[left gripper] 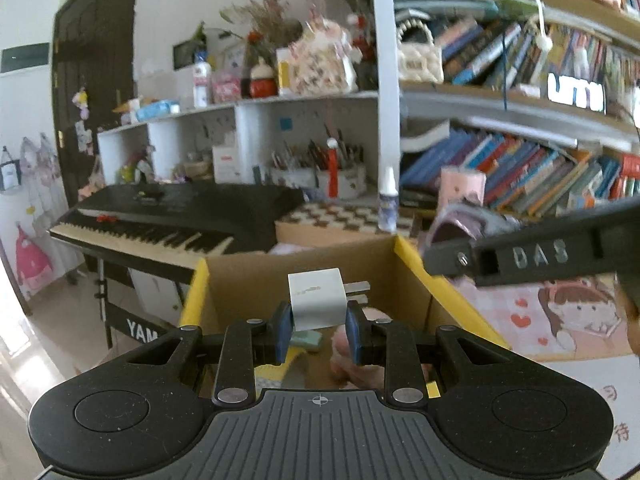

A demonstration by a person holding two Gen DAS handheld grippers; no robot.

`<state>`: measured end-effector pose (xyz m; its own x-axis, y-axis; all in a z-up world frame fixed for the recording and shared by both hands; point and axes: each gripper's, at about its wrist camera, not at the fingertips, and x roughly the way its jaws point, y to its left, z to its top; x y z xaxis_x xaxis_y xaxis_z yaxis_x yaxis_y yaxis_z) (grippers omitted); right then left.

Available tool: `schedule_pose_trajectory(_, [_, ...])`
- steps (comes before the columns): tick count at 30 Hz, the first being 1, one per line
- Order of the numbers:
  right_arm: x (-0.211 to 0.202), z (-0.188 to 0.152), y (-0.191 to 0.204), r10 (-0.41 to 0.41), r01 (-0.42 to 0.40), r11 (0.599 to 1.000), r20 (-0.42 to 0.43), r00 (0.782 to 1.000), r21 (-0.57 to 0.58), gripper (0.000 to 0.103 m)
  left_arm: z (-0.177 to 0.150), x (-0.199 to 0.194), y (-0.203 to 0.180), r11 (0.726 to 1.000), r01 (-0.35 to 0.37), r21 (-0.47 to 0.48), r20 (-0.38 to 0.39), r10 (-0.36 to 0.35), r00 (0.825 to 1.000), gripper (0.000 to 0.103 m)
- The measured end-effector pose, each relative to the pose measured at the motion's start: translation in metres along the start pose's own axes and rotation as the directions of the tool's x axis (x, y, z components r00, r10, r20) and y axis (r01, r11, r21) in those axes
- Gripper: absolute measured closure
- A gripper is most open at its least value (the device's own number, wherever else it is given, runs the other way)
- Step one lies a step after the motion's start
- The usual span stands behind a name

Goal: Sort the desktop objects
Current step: 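Carry the white plug and grey toy car with both tools over the yellow box, then open the left tool into the box while the right tool releases the toy car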

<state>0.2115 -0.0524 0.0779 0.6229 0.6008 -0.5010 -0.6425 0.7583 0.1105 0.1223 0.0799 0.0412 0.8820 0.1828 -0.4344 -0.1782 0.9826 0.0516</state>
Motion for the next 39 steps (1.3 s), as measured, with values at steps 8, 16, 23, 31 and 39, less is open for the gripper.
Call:
schedule_pose_trajectory(8, [0.026,0.007,-0.012,0.059,-0.059,0.998,-0.02,0.998,-0.031,0.055,-0.003,0.026,-0.01,1.0,0.004,-0.017,-0.071,-0.005,0.997,0.077])
schedule_pose_trajectory(16, [0.051,0.01,-0.011,0.124,-0.127,0.99,-0.05,0.991,-0.064,0.055,-0.008,0.049,-0.016,1.0,0.005,-0.017,-0.169,-0.008,0.986,0.077])
schedule_pose_trajectory(23, [0.072,0.013,-0.006,0.161,-0.172,0.976,-0.095,0.982,-0.131,0.055,-0.01,0.059,-0.019,0.999,0.035,-0.027,-0.212,-0.04,0.977,0.077])
schedule_pose_trajectory(31, [0.098,0.015,0.001,0.2,-0.231,0.957,-0.179,0.963,-0.175,0.055,-0.012,0.067,-0.014,0.994,0.046,-0.1,-0.242,-0.069,0.968,0.076])
schedule_pose_trajectory(39, [0.123,0.013,0.007,0.233,-0.291,0.939,-0.285,0.93,-0.185,0.055,-0.009,0.061,-0.022,0.999,-0.03,-0.02,-0.199,0.025,0.98,0.054])
